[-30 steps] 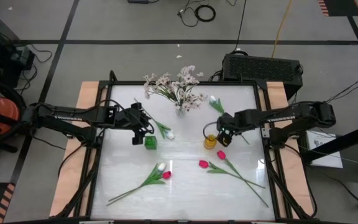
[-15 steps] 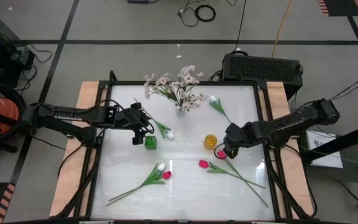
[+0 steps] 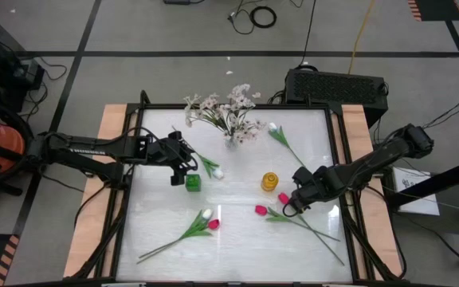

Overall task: Sort flowers into vase by color
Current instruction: Put the top right white flower into the yellow vase

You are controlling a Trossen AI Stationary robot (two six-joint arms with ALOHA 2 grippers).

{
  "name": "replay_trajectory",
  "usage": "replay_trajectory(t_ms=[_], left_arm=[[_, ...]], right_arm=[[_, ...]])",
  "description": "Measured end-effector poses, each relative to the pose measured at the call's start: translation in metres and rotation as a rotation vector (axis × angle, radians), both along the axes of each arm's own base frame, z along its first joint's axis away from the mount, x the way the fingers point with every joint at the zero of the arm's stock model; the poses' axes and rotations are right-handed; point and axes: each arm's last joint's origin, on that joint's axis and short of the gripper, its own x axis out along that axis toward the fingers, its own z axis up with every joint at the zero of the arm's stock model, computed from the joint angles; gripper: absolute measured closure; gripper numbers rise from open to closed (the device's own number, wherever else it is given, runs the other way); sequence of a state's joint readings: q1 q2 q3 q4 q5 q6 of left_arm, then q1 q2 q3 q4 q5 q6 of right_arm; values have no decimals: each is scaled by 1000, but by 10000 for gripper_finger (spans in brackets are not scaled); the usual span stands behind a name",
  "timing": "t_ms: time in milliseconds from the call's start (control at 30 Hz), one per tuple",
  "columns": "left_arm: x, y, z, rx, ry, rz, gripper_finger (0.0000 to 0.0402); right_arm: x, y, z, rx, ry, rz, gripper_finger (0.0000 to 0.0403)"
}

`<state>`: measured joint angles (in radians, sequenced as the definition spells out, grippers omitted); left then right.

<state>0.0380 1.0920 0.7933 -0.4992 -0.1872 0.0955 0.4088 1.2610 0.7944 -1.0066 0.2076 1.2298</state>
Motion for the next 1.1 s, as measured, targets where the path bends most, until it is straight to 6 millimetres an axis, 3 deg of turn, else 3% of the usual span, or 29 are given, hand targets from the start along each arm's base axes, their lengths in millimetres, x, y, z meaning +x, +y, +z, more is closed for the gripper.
replay_trajectory(t_ms=[300,633,900,1100], left_arm=[[1,0,1,-12,-21,6,135],[2,-1,1,-33,-30,17,135],[2,-1,1,-34,-30,17,135],[3,0,3,-32,-59,17,135]], right_arm=[[0,11,-10,-62,37,62,105],[1,-15,-11,-167,93,-89,105],[-12,-48,-41,-217,216,-101,105],[1,-75,-49,-198,125,-85,105]])
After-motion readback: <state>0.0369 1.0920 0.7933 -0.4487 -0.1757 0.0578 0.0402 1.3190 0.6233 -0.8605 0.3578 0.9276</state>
